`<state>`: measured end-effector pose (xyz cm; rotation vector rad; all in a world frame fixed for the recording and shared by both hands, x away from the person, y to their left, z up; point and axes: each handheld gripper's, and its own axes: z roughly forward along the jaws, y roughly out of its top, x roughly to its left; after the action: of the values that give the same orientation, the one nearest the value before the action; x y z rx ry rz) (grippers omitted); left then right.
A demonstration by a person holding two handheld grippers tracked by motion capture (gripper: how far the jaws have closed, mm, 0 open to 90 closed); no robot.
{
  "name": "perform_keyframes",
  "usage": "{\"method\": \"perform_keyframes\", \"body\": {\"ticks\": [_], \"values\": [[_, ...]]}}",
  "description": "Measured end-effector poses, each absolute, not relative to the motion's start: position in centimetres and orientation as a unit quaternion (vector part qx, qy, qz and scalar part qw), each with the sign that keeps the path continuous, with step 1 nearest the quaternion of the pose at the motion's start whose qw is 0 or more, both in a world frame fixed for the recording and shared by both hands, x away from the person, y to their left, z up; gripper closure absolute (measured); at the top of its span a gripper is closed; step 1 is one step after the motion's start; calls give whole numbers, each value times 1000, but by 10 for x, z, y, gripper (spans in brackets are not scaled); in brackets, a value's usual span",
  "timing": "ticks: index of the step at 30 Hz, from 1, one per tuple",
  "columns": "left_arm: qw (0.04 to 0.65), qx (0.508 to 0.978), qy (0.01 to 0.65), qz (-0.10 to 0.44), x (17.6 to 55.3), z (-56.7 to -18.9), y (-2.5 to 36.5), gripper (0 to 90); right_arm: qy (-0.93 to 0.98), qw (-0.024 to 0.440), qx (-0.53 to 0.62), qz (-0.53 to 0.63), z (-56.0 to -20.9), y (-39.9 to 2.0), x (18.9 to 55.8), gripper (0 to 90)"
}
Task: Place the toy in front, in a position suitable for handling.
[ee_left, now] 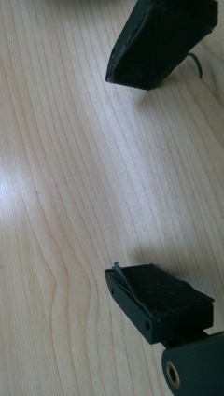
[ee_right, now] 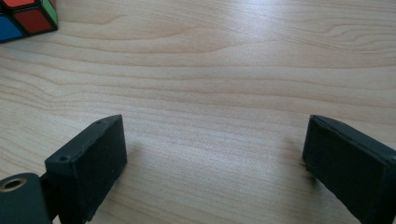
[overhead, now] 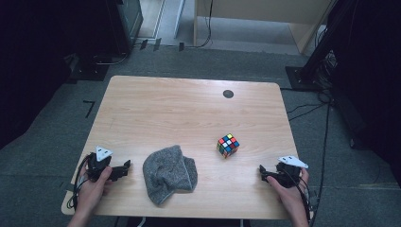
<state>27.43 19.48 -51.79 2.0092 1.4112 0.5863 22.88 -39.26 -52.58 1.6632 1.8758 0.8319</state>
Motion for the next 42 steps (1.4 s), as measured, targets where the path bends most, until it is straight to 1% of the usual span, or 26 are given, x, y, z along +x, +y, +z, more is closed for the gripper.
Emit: {"method": "perform_keyframes", "body": {"ticks": [5, 7, 10, 13, 16, 18, 21, 22, 28, 30, 33, 34, 35, 36, 37, 38, 40, 41, 42], "values": [[302, 766, 525, 215, 275, -517, 192, 56, 685, 249, 614, 304, -526, -391, 229, 59], [294, 773, 521, 210, 276, -517, 192, 5, 686, 248, 613, 303, -526, -391, 230, 59], [332, 759, 525, 197, 276, -512, 189, 5, 687, 246, 614, 301, -525, -391, 232, 59], [364, 755, 509, 193, 271, -504, 181, 5, 686, 247, 616, 299, -525, -391, 233, 58], [388, 758, 492, 182, 267, -498, 174, 0, 686, 247, 616, 299, -525, -390, 234, 57], [411, 762, 471, 169, 261, -494, 163, 0, 686, 247, 615, 299, -525, -390, 234, 57], [421, 768, 456, 156, 257, -491, 154, 0, 686, 247, 616, 299, -525, -390, 234, 57], [427, 774, 445, 144, 254, -490, 144, 0, 685, 247, 617, 299, -525, -390, 234, 57], [428, 793, 413, 128, 245, -489, 123, 0, 686, 246, 617, 297, -524, -390, 235, 57], [424, 804, 401, 114, 242, -492, 115, 0, 688, 243, 618, 294, -524, -389, 236, 58], [399, 825, 383, 118, 239, -497, 103, 0, 688, 242, 620, 290, -523, -386, 237, 63], [389, 831, 379, 121, 238, -499, 100, 0, 689, 241, 618, 293, -522, -383, 237, 86], [378, 836, 378, 121, 239, -503, 97, 2, 689, 239, 616, 298, -522, -381, 237, 92], [373, 839, 378, 120, 239, -504, 96, 9, 687, 234, 616, 305, -522, -380, 237, 93], [373, 839, 378, 120, 239, -504, 96, 42, 687, 234, 616, 305, -522, -380, 237, 93], [368, 841, 379, 120, 240, -507, 96, 42, 685, 230, 615, 315, -520, -378, 237, 94], [354, 846, 383, 112, 241, -512, 95, 112, 685, 228, 606, 334, -516, -372, 236, 94], [355, 844, 384, 117, 241, -513, 95, 161, 687, 228, 592, 355, -509, -364, 235, 94], [355, 844, 384, 117, 241, -513, 95, 176, 687, 228, 592, 355, -509, -364, 235, 94]]}}
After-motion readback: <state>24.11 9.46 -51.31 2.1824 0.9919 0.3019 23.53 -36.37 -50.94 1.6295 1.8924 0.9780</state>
